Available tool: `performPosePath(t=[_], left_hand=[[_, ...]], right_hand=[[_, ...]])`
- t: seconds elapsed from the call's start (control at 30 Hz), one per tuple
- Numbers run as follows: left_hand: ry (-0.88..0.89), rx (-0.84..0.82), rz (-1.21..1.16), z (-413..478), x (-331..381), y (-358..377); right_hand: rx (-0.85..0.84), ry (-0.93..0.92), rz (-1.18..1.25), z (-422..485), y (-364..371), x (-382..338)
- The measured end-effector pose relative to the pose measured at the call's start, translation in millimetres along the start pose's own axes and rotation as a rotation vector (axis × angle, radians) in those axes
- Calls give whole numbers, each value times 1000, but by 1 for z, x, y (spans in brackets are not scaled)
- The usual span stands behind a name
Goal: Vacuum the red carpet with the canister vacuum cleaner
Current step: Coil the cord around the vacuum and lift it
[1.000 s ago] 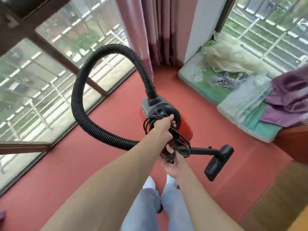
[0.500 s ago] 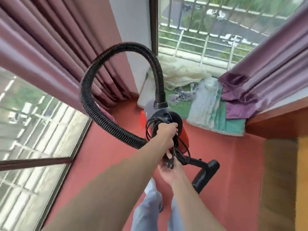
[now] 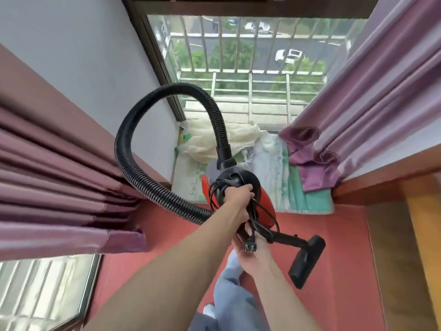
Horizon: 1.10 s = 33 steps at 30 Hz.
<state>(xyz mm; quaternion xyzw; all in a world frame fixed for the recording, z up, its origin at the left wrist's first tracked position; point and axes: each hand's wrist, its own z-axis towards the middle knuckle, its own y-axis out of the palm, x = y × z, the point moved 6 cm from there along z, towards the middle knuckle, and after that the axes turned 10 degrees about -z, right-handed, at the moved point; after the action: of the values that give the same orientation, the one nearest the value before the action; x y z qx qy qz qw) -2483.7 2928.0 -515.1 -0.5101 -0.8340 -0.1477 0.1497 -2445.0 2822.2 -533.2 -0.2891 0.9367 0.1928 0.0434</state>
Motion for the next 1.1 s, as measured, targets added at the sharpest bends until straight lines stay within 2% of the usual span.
performPosePath(t=[0.17, 0.33, 0.53, 0.8, 1.1], left_hand=[[-26, -60, -112, 39, 45, 50], [-90, -46, -176, 89, 74, 85], [-126, -15, -193, 168, 112, 125], [-122, 71, -184, 293, 137, 163], [-104, 191, -250, 434, 123, 180]], right_hand=[[50, -65, -136, 48, 25, -69], [77, -75, -257, 91, 45, -123], [149, -36, -265, 170, 74, -172], [76, -2, -239, 298, 102, -214], [136, 5, -141, 456, 97, -212]])
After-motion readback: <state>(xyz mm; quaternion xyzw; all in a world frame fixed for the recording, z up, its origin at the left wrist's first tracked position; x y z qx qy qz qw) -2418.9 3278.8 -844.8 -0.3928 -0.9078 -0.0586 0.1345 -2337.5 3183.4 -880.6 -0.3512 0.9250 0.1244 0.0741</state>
